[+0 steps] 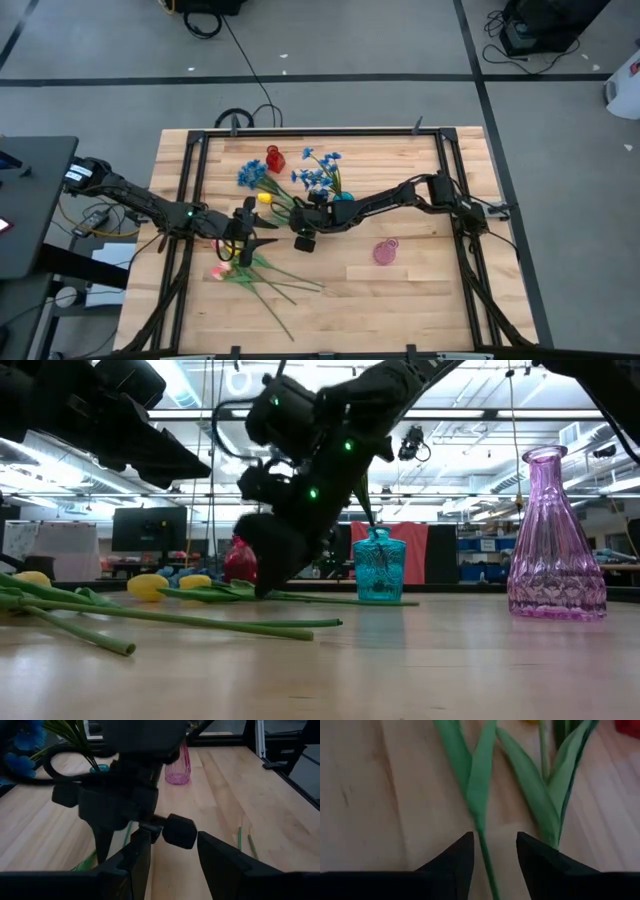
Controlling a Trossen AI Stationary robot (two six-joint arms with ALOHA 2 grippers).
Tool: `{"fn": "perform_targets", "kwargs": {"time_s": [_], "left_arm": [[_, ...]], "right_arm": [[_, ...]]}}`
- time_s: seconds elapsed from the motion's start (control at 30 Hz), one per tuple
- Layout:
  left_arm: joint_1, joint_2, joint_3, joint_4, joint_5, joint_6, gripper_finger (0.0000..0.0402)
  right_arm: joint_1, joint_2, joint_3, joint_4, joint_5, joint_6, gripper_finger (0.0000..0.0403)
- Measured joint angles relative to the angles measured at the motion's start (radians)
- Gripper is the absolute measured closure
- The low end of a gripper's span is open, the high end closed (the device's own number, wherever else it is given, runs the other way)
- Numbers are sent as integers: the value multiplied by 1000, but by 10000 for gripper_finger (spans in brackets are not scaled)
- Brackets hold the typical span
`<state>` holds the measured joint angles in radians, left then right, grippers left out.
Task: Sort flowers into vase by color
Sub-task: Put the middle yellow tulip into the violet flower vase
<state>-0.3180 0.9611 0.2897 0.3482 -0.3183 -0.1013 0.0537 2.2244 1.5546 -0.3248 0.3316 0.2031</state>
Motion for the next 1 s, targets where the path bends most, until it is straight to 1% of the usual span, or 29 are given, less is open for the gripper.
{"fn": "perform_targets", "kwargs": {"time_s": [0.17, 0.33, 0.43, 0.6, 0.63, 0.73, 0.83, 1.0], "left_arm": [[0, 0, 0, 0, -10, 0, 234], [0, 0, 0, 0, -11, -1, 234], [0, 0, 0, 0, -13, -1, 234], [0, 0, 0, 4, -13, -5, 234], [0, 0, 0, 7, -12, -6, 234], [0, 0, 0, 6, -2, -13, 234], [-8, -13, 0, 5, 3, -14, 234], [-37, -86, 0, 6, 7, -14, 234]], "right_arm": [[-16, -2, -32, 48, -70, 2, 260], [-17, -3, -54, 69, -70, 6, 281], [-17, -3, -61, 72, -72, 31, 311], [-17, -4, -62, 67, -75, 60, 383], [-17, -4, -62, 66, -79, 64, 390], [-18, -4, -63, 70, -98, 105, 389], [-20, -10, -64, 78, -149, 130, 391], [4, -39, -68, 79, -209, 138, 397]]}}
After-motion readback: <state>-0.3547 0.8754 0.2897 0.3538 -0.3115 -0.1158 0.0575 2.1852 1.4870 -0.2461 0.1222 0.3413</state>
